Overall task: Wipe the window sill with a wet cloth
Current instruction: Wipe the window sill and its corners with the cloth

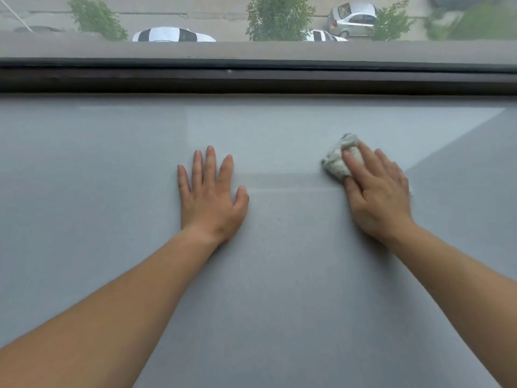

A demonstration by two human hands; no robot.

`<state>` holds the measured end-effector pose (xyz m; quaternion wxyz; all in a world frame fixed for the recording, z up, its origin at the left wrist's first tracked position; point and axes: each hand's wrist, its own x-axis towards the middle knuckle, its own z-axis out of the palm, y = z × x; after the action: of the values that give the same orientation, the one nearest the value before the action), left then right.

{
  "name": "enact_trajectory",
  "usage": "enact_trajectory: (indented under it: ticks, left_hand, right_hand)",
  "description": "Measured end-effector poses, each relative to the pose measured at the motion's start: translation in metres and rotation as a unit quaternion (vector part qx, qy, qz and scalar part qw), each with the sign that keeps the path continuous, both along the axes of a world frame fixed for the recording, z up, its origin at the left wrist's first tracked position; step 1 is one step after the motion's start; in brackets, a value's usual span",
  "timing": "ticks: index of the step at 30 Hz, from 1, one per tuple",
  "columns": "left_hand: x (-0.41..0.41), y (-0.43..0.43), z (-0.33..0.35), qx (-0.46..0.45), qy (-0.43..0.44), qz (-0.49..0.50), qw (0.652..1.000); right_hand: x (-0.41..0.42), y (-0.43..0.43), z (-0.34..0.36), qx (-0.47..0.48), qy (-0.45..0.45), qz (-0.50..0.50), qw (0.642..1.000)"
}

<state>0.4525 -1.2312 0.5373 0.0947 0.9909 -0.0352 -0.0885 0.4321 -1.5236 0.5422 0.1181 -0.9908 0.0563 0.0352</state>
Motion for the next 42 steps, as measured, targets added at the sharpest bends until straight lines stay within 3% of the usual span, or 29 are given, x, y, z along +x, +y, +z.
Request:
enact_trajectory:
  ticks: [3, 7, 9, 13, 15, 19, 21, 27, 33, 35, 39, 42]
  left_hand:
    - [-0.019, -0.002, 0.001, -0.009, -0.038, -0.020, 0.999]
    - [-0.096, -0.027, 0.007, -0.076, -0.100, -0.072, 0.990]
    - [-0.142, -0.037, 0.009, -0.092, -0.085, -0.063, 0.990]
    - [-0.202, -0.045, 0.004, -0.048, -0.014, -0.046, 0.998]
    - [-0.207, -0.046, 0.001, -0.014, -0.009, -0.054, 0.998]
    - [-0.210, -0.049, 0.000, 0.021, -0.016, -0.051, 0.998]
    - [-0.213, -0.050, 0.001, 0.027, -0.015, -0.045, 0.998]
    - [-0.215, -0.052, 0.003, 0.035, -0.010, -0.028, 0.999]
    - [-0.212, -0.051, 0.005, 0.034, -0.012, -0.031, 0.999]
    - [-0.210, -0.050, 0.006, 0.041, -0.005, -0.034, 0.999]
    - [-0.210, -0.052, 0.000, 0.042, -0.005, -0.034, 0.999]
    - [-0.209, -0.054, -0.002, 0.041, -0.004, -0.034, 0.999]
  right_hand:
    - [-0.024, 0.025, -0.002, -0.002, -0.034, -0.061, 0.998]
    - [-0.081, 0.036, -0.004, -0.016, -0.012, 0.119, 0.993]
    - [-0.080, 0.016, -0.002, -0.012, 0.002, 0.144, 0.990]
    - [-0.069, 0.008, -0.002, 0.015, -0.003, -0.028, 0.999]
    - [-0.090, 0.030, -0.001, 0.013, -0.022, -0.046, 0.999]
    - [-0.162, 0.046, -0.001, -0.002, -0.010, 0.153, 0.988]
    - [-0.164, 0.024, 0.001, -0.002, -0.005, 0.192, 0.981]
    - [-0.153, 0.024, 0.004, 0.014, -0.018, -0.012, 1.000]
    - [-0.217, 0.021, 0.005, -0.010, -0.008, 0.208, 0.978]
    - [-0.209, 0.006, 0.005, -0.017, -0.001, 0.176, 0.984]
    - [-0.216, 0.026, 0.000, 0.016, -0.026, -0.024, 0.999]
    - [-0.261, 0.056, -0.003, -0.006, -0.035, 0.073, 0.997]
